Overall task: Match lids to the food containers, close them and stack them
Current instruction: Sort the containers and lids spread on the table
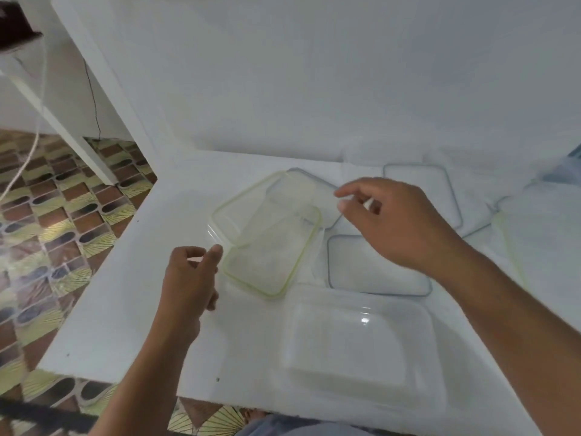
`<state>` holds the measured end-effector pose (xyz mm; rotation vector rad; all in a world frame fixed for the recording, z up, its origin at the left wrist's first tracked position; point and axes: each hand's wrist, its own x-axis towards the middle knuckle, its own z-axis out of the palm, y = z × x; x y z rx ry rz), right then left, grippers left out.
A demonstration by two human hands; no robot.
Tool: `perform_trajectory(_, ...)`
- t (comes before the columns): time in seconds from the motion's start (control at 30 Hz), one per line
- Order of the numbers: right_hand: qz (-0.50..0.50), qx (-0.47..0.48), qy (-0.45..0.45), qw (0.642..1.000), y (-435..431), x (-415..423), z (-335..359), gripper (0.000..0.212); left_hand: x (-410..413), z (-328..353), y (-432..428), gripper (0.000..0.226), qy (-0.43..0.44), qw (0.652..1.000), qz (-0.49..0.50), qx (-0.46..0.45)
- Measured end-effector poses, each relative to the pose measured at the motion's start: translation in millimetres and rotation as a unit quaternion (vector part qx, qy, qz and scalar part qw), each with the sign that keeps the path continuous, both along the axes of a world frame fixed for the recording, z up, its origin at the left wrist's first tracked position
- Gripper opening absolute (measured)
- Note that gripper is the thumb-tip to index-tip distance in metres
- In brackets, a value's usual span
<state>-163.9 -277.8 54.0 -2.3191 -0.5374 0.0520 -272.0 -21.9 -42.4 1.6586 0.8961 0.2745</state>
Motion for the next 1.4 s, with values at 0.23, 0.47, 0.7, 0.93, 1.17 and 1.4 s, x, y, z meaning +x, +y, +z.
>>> perform_trajectory(0.23, 0.047, -0.15, 0.073, 0.985, 76, 94, -16, 0.042, 14, -11, 30, 0.066, 0.056, 0.998, -0.009, -0.021)
perform_trajectory(0.47, 0.023, -0.319, 0.14, 0.937, 113, 122, -68, 0.059, 38, -19, 18, 0.069, 0.069, 0.997, -0.021, -0.016)
perform_trajectory(0.7, -0.067, -0.136, 0.124, 0.981, 113, 129, -69, 0.051, 53, -19, 9, 0.048, 0.025, 1.0, 0.017, -0.006)
perform_trajectory(0.93, -0.081, 0.011, 0.112, 0.99, 92, 115, -35, 0.031, 53, 12, 10, 0.038, -0.076, 0.992, 0.065, -0.076)
perform_trajectory(1.17, -0.131, 0.23, 0.228, 0.937, 46, 75, 22, 0.037, 34, 55, 5, 0.023, -0.148, 0.97, 0.011, -0.193)
perform_trajectory(1.4, -0.104, 0.256, 0.193, 0.942, -24, 9, 41, 0.028, 4, 85, -26, 0.016, -0.186, 0.955, -0.098, -0.21)
